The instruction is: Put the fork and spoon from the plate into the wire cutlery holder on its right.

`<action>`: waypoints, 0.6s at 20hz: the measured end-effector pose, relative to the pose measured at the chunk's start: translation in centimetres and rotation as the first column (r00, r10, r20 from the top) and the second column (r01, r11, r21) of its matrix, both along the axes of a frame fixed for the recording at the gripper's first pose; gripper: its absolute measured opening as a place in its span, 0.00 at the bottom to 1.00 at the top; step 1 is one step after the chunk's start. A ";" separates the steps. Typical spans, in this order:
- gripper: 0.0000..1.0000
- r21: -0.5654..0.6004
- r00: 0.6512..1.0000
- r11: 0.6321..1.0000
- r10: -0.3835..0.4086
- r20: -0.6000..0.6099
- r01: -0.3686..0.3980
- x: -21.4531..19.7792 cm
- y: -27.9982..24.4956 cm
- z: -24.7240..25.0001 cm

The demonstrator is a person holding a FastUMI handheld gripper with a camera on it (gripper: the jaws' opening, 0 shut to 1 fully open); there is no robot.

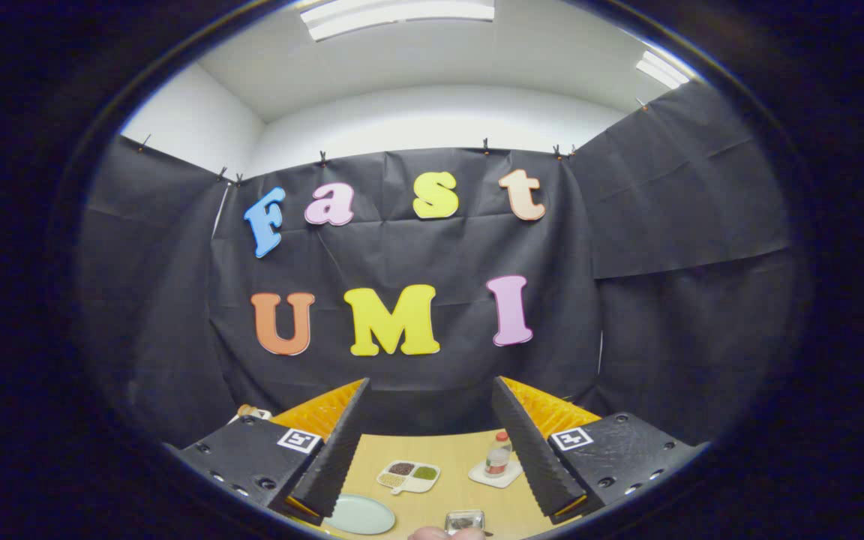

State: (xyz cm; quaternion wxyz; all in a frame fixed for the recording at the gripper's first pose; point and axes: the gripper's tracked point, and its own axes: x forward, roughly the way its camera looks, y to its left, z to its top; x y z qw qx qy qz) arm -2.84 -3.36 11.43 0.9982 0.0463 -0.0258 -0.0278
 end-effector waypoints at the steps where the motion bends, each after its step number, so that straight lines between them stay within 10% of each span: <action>1: 0.95 -0.002 1.000 1.000 -0.016 0.003 0.016 -0.1 -0.3 0.0; 12: 0.96 -0.001 0.998 1.000 -0.011 -0.056 0.011 -1.0 0.8 -1.5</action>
